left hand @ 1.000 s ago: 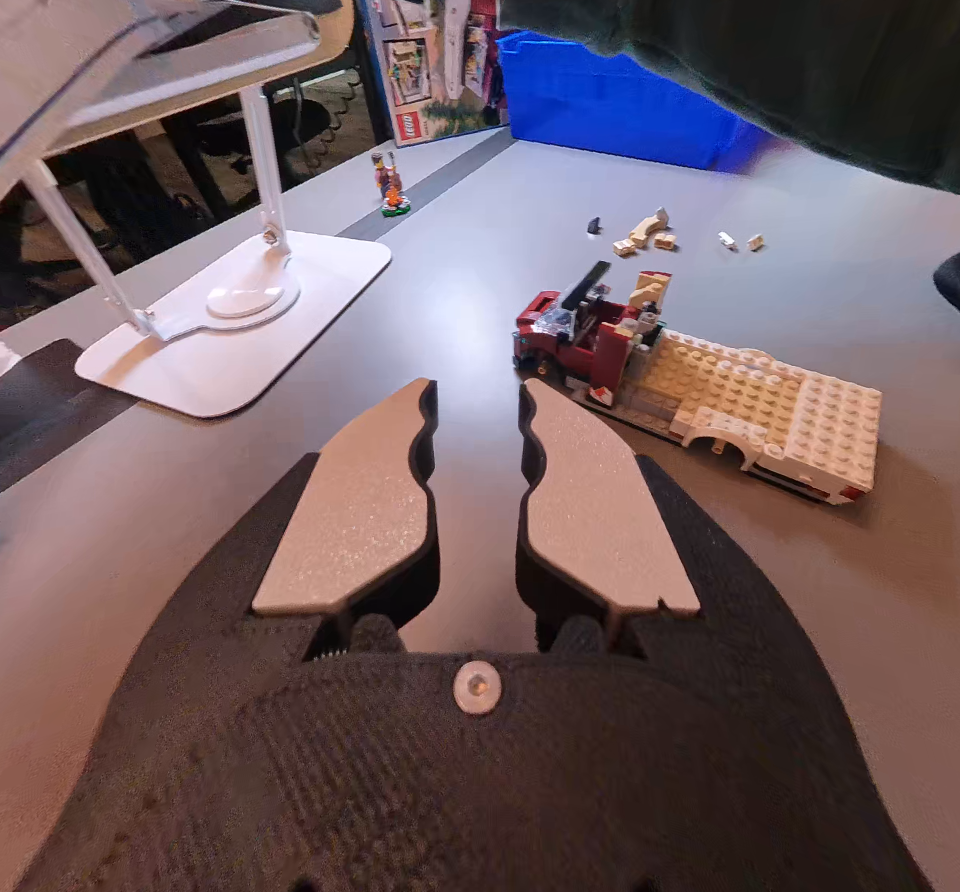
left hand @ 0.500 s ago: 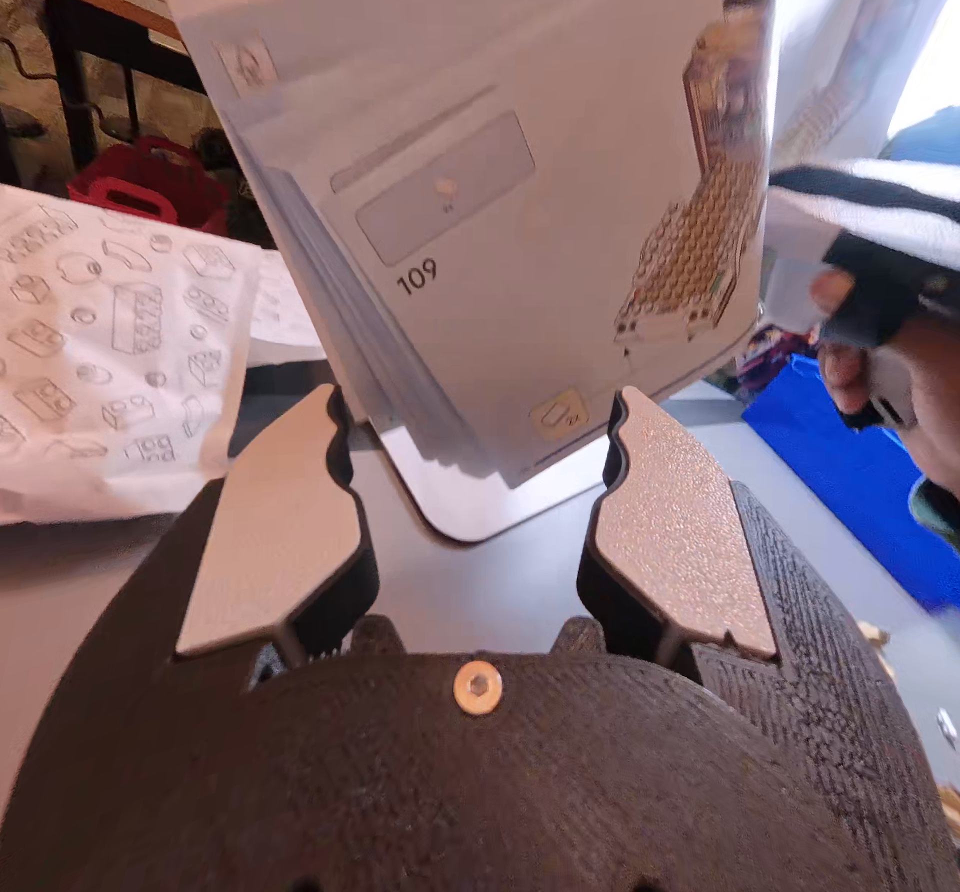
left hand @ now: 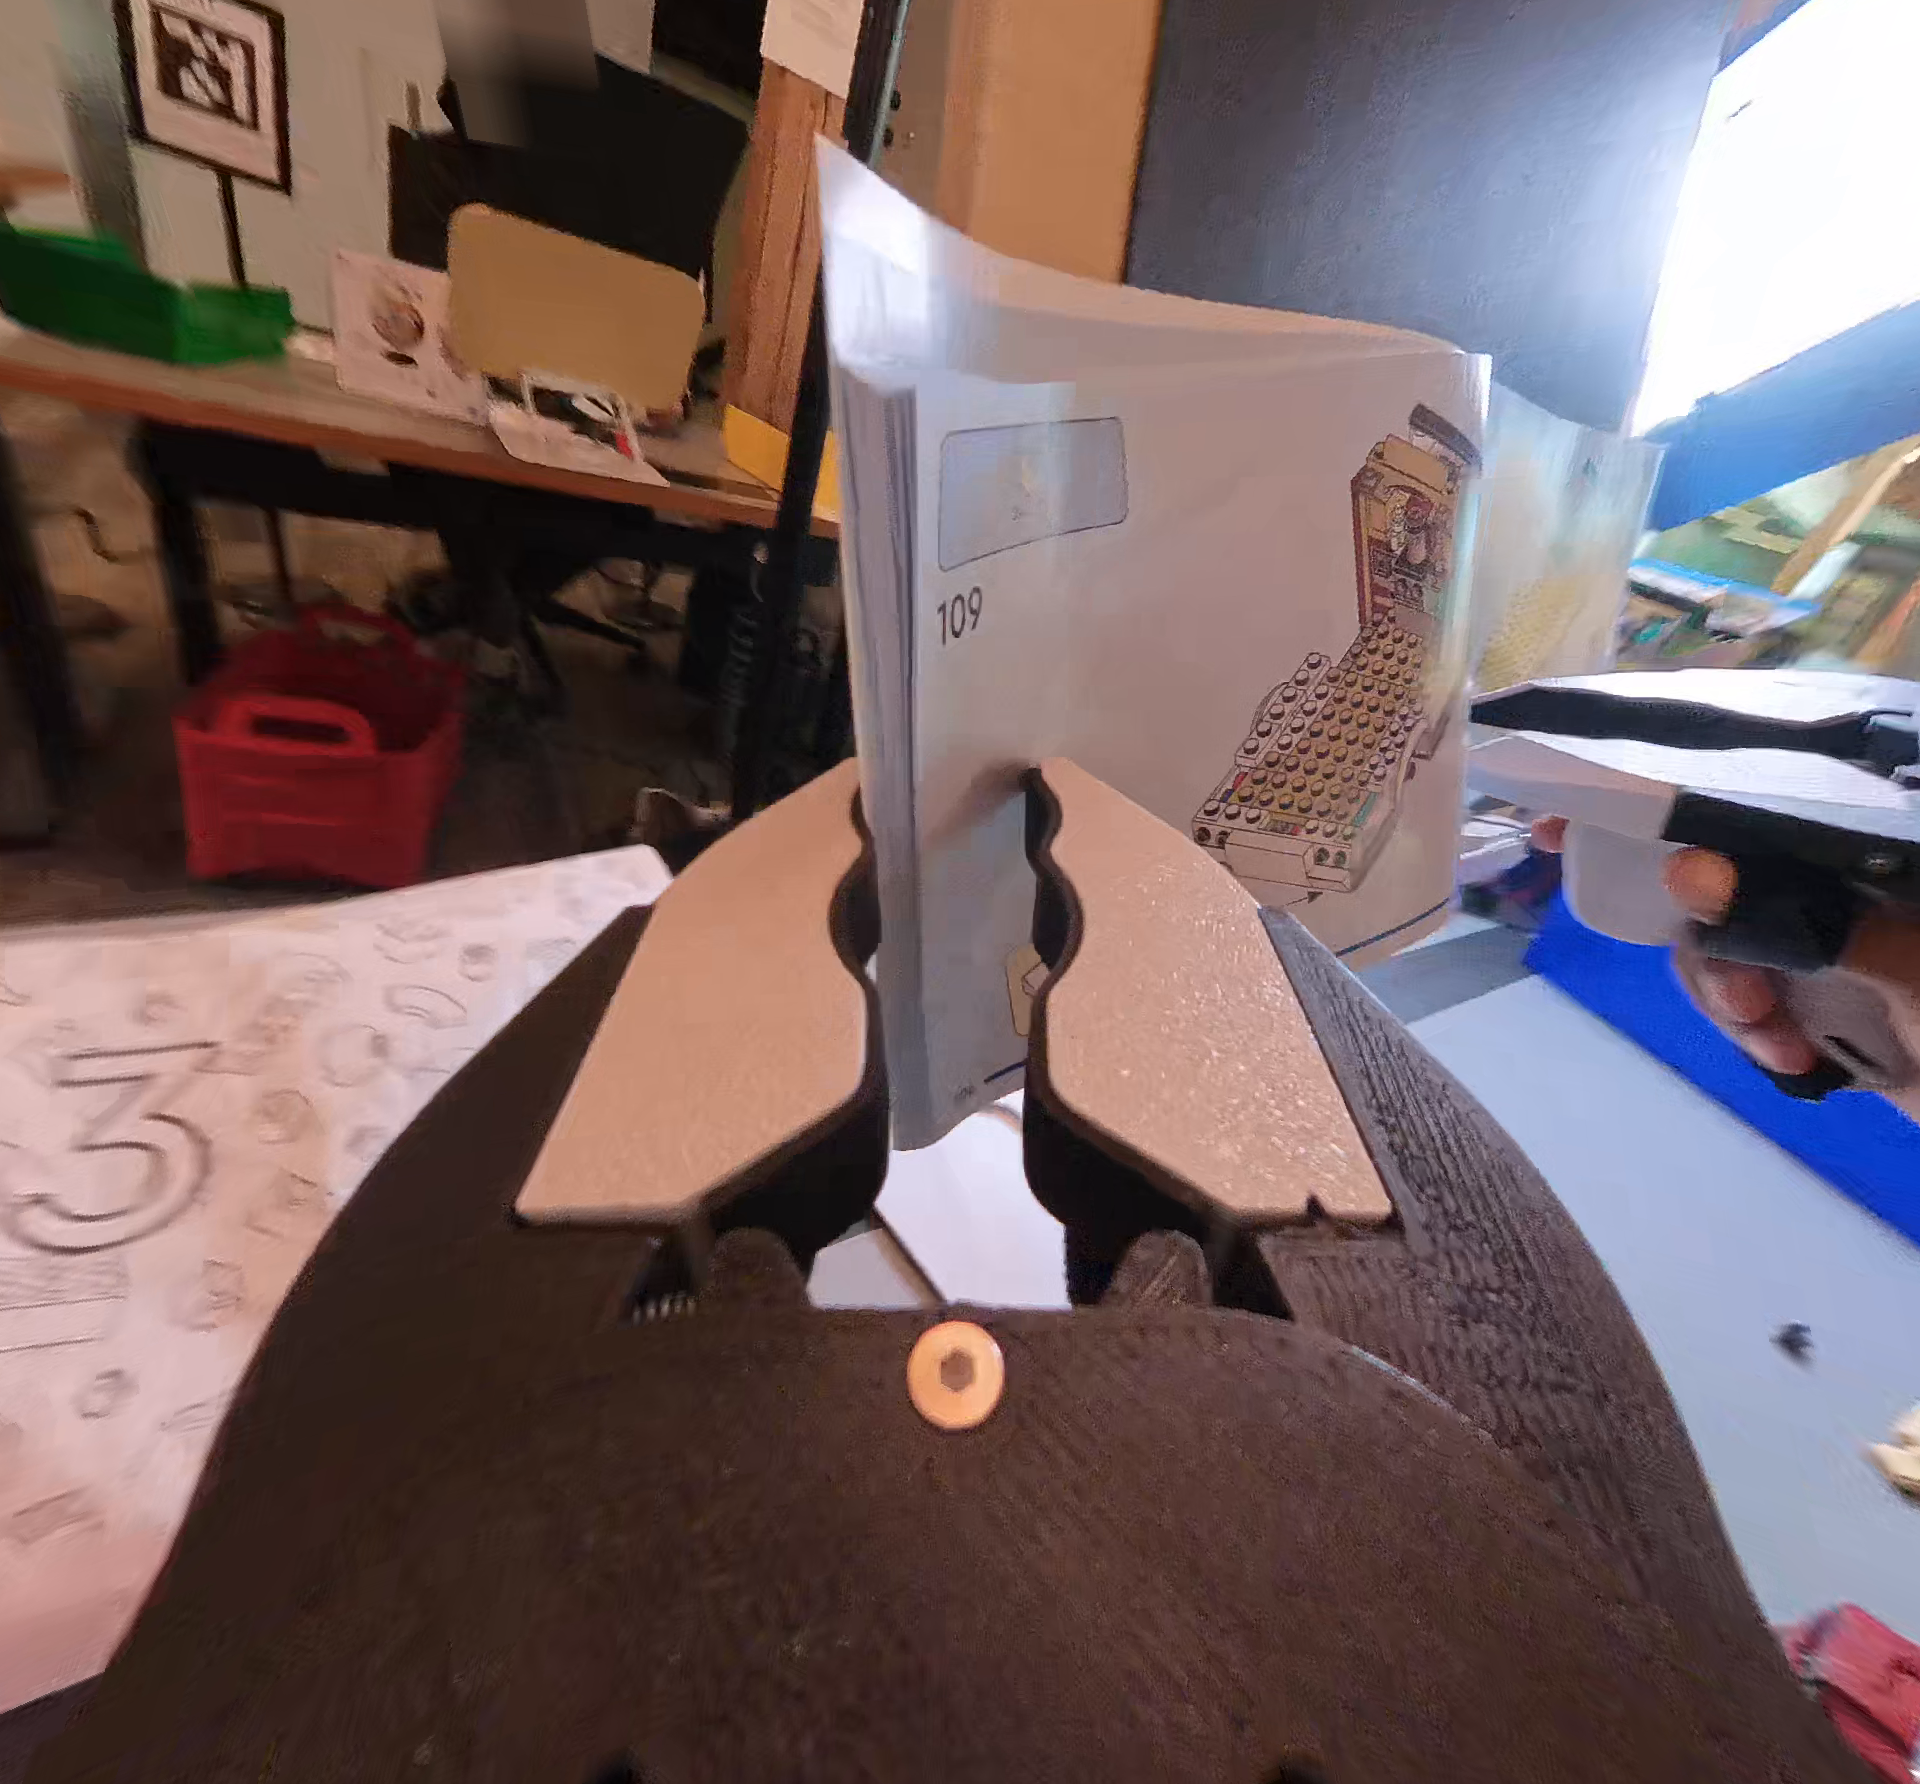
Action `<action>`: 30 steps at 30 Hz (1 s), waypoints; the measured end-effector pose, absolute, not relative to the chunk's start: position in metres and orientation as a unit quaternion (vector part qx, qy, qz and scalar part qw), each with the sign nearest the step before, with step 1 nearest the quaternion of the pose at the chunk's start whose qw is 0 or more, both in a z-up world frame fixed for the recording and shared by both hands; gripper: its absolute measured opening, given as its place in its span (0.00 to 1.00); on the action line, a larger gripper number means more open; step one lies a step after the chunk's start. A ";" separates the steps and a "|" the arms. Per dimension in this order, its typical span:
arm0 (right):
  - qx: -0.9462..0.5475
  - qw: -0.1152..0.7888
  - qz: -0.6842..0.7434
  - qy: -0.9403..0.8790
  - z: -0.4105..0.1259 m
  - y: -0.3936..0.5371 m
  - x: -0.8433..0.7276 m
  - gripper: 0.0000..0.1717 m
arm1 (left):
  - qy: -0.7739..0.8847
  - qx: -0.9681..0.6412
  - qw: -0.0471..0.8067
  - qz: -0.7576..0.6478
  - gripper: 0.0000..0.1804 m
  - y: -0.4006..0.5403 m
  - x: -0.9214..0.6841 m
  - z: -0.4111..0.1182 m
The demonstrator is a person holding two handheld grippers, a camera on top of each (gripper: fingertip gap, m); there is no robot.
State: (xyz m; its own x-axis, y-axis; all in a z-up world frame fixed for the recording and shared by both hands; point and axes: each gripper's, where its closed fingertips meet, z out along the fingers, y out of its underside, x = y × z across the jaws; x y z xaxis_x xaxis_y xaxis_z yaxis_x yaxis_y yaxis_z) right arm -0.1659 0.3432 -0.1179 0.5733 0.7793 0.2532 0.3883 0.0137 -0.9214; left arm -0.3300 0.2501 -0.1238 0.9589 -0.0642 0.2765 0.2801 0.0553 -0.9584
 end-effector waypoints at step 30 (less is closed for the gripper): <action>-0.571 0.666 0.042 -0.478 -0.080 0.327 -0.210 0.26 | -0.009 -0.637 0.746 0.192 0.22 0.207 -0.322 -0.050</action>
State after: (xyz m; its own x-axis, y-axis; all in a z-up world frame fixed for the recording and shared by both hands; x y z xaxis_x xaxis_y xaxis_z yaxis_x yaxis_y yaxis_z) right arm -0.2104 0.3269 -0.0804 0.5391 0.6022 0.5889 0.4905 0.3438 -0.8007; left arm -0.3216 0.2066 -0.0498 0.9258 0.2986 -0.2318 -0.2756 0.1136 -0.9545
